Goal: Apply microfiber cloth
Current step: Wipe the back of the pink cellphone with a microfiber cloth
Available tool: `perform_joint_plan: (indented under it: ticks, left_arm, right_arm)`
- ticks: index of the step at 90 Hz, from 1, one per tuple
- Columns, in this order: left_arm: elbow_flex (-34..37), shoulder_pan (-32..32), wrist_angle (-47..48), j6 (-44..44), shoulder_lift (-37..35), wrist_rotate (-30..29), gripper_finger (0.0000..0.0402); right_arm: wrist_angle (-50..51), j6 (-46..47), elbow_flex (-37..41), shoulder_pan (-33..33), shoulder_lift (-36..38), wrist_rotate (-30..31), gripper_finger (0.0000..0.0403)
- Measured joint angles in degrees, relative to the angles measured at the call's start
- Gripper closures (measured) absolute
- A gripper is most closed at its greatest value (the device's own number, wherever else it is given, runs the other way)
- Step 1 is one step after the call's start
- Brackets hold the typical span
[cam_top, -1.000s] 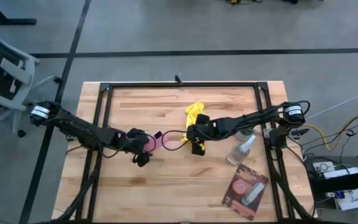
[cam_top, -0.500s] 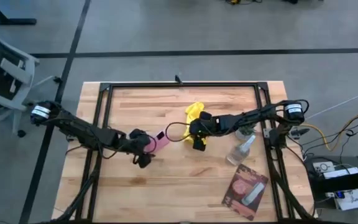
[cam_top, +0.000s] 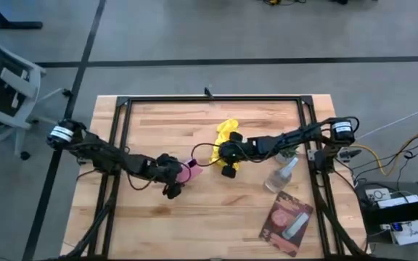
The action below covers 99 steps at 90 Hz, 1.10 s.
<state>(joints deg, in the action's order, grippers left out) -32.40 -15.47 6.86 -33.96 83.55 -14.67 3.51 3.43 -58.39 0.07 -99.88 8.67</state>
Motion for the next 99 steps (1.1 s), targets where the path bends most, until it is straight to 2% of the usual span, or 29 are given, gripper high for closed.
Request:
perform_joint_plan:
  ticks: [27, 44, 78, 99]
  left_arm:
    - [-2.9, 0.6, 2.4, 1.7, 2.6, 0.6, 0.0084]
    - [-4.1, 0.6, 2.3, 2.2, 2.5, 0.7, 0.0084]
    - [-4.4, 0.6, 2.1, 2.7, 2.5, 0.1, 0.0086]
    - [-2.7, 0.5, 0.5, 2.9, 2.6, -1.0, 0.0094]
  right_arm:
    - [-1.6, -7.9, -10.7, 5.4, -1.6, -0.3, 0.0402]
    - [-6.6, -7.8, -12.5, 5.6, -8.8, -2.8, 0.0403]
    - [-16.3, -5.6, -18.4, 5.6, -23.9, -2.7, 0.0403]
    - [-20.6, -4.5, -20.0, 6.4, -27.4, -2.4, 0.0403]
